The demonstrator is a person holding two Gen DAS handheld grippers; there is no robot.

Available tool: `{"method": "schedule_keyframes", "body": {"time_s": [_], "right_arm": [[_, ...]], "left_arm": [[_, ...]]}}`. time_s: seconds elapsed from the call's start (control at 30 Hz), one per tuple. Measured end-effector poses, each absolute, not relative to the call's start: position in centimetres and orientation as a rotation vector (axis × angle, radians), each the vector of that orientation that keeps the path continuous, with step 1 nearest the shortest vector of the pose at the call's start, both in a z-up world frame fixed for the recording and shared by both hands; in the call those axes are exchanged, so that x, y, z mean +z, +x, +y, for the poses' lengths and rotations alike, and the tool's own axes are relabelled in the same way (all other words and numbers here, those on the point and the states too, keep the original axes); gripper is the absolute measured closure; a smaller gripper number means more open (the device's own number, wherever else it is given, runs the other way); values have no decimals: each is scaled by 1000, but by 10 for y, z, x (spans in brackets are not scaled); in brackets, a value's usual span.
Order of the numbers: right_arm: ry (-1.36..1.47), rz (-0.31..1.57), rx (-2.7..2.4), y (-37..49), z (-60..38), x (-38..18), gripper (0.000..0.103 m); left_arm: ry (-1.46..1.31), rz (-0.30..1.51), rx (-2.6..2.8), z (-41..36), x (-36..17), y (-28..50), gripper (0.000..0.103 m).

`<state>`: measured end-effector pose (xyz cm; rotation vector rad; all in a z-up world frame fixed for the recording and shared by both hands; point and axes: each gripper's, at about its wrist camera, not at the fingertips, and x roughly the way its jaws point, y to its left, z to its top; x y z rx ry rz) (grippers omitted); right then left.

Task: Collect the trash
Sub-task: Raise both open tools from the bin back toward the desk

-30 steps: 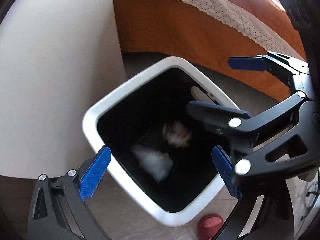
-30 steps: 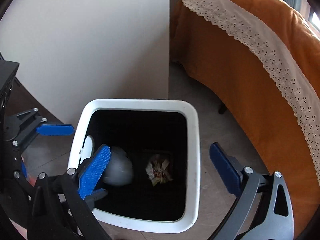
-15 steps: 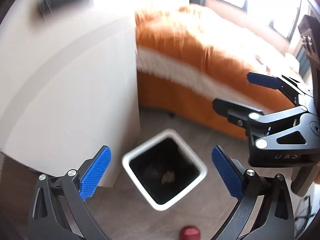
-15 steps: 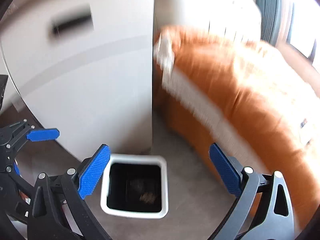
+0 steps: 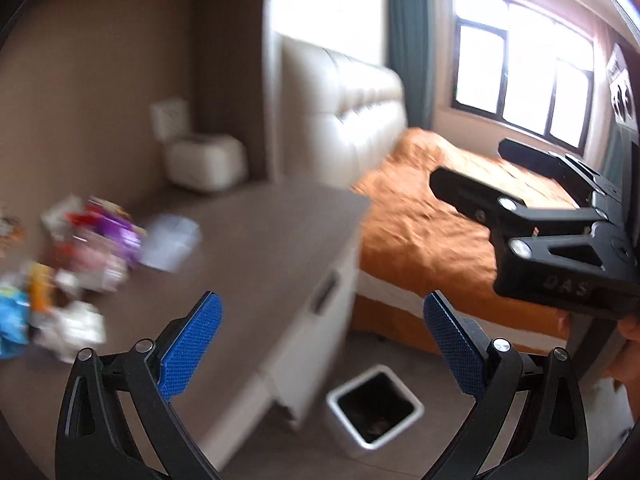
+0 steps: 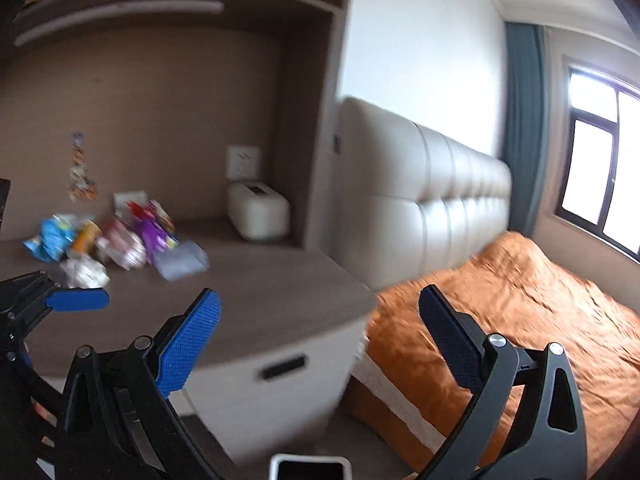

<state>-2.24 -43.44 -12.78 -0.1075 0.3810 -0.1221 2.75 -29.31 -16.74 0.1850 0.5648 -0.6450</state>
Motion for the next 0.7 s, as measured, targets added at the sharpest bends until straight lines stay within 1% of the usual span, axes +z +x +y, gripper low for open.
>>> {"method": "schedule_keyframes", "body": {"time_s": [0.13,0.3,0.5,0.7], "right_arm": [[-118,333,-38,-11,-388,-96,4],[-130,297,43,13,-333,-73,4],[-131,311,147,45,-272,-67,4],[-119,326,201,68,-226,-71,4]], "left_arm": [[129,529,-542,-225,-123,32,4],[132,534,-427,-174,-97,49,4],[167,488,-335,-112,-86,54,4],[143,496,-296,-66,-87,73,4]]}}
